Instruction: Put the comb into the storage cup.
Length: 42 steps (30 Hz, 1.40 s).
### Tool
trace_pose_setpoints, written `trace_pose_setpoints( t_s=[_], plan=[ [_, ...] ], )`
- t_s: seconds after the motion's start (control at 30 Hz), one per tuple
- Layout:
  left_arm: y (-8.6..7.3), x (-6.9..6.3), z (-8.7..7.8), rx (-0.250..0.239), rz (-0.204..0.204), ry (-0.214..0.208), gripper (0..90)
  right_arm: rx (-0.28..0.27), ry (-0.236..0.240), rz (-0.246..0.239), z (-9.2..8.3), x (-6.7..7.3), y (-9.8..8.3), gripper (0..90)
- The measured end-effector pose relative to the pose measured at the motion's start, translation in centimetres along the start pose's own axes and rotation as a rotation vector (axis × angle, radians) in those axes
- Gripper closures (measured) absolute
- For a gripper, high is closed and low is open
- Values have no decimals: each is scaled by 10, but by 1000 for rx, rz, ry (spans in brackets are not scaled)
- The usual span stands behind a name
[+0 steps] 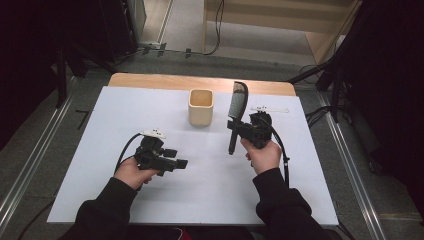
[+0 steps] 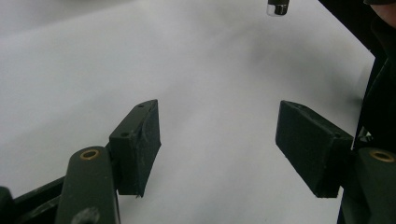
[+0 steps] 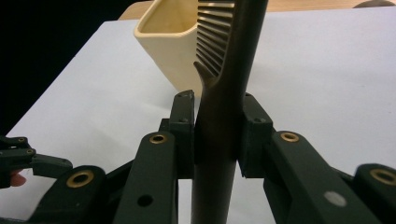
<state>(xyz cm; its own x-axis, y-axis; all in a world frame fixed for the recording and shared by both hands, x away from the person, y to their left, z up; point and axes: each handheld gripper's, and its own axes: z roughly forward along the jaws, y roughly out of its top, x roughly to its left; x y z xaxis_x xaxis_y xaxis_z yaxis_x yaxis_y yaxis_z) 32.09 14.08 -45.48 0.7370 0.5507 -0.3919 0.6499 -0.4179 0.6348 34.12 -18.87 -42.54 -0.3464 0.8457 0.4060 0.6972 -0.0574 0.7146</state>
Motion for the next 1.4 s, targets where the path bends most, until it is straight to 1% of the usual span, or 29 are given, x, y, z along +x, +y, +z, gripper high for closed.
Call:
trace_pose_setpoints(
  t_s=[0.07, 0.1, 0.27, 0.43, 0.73, 0.9, 1.17, 1.4],
  plan=[
    [-2, 2, -3, -5, -7, 5, 315, 2, 3, -3, 1, 2, 1, 700],
    [-3, 3, -4, -5, -7, 4, 315, 2, 8, -5, 2, 2, 1, 700],
    [-9, 6, -11, 3, -4, 23, 315, -1, 11, -6, 3, 3, 2, 700],
    [-13, 8, -16, 1, -4, 25, 315, -6, 11, -3, 2, 2, 3, 700],
    [-23, 10, -23, 14, 0, 41, 315, -8, 10, -7, 3, 2, 4, 700],
    [-30, 11, -29, 15, -6, 54, 315, -9, 6, -11, 4, 3, 4, 700],
    [-40, 12, -36, 25, -2, 65, 315, -4, 14, -16, 7, 6, 5, 700],
    [-46, 16, -43, 14, -13, 75, 315, 1, 14, -22, 12, 8, 8, 700]
  ],
)
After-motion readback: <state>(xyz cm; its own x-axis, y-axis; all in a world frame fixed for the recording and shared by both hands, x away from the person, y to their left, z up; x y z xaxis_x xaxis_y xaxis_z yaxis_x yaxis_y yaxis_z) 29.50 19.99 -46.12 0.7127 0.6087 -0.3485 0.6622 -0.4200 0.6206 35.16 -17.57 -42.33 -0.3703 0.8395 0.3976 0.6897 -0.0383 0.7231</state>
